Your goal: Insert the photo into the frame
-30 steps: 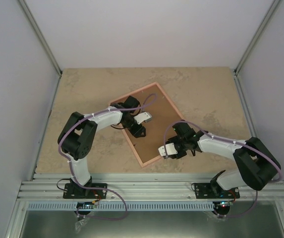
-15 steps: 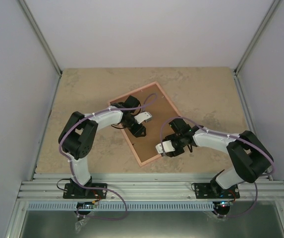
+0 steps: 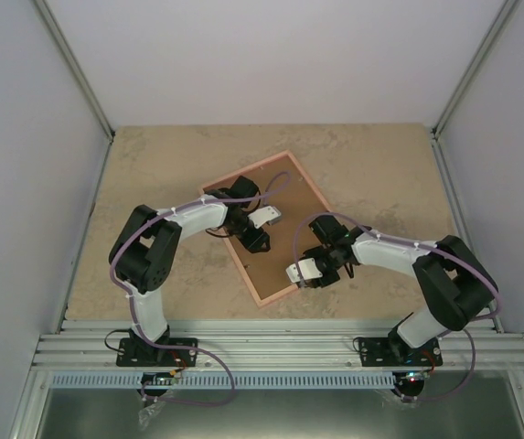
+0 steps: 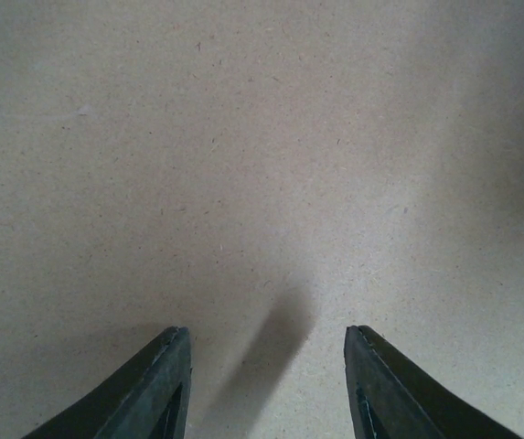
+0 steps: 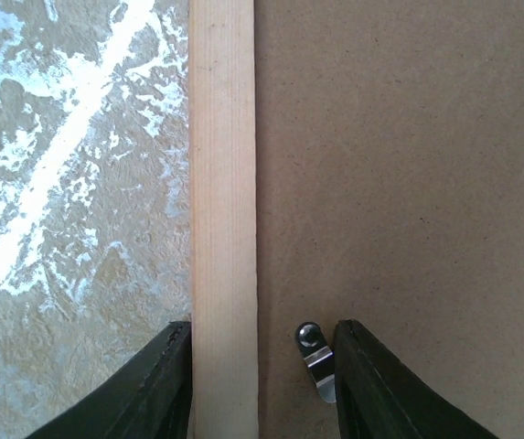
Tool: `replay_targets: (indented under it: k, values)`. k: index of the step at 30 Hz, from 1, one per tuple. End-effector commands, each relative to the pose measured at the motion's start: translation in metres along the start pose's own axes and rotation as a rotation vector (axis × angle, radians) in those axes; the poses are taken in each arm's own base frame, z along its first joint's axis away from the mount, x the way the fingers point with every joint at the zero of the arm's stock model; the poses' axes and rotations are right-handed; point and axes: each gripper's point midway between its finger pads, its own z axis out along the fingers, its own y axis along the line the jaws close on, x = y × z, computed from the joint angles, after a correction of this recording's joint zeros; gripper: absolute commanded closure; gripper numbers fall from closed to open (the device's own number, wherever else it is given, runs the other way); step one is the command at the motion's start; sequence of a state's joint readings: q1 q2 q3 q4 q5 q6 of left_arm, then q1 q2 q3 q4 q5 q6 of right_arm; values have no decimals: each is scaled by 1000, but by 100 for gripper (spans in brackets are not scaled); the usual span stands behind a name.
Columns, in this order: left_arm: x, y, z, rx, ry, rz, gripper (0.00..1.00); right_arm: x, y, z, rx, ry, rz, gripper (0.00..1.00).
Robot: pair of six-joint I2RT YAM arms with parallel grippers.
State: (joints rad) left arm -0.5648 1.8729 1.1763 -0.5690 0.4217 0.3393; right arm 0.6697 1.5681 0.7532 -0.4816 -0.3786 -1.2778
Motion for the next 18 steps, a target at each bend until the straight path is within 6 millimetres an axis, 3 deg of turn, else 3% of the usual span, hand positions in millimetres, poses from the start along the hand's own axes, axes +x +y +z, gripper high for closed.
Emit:
replay_targets:
  k: [1, 9, 12, 13, 15, 18]
  values:
    - [3, -2, 3, 17, 21, -2, 51, 37, 65, 17, -250, 134, 94, 60]
    - [1, -1, 2, 12, 20, 1, 52, 36, 71, 18, -288, 125, 123, 69]
    - [1, -1, 2, 13, 20, 0, 52, 36, 72, 18, -291, 128, 136, 89]
    - [1, -2, 3, 13, 22, -1, 52, 37, 71, 18, -290, 132, 141, 91]
    - [1, -1, 2, 12, 20, -1, 52, 38, 70, 17, -279, 138, 148, 89]
    - [1, -1, 3, 12, 21, -1, 52, 36, 63, 14, -239, 139, 166, 74]
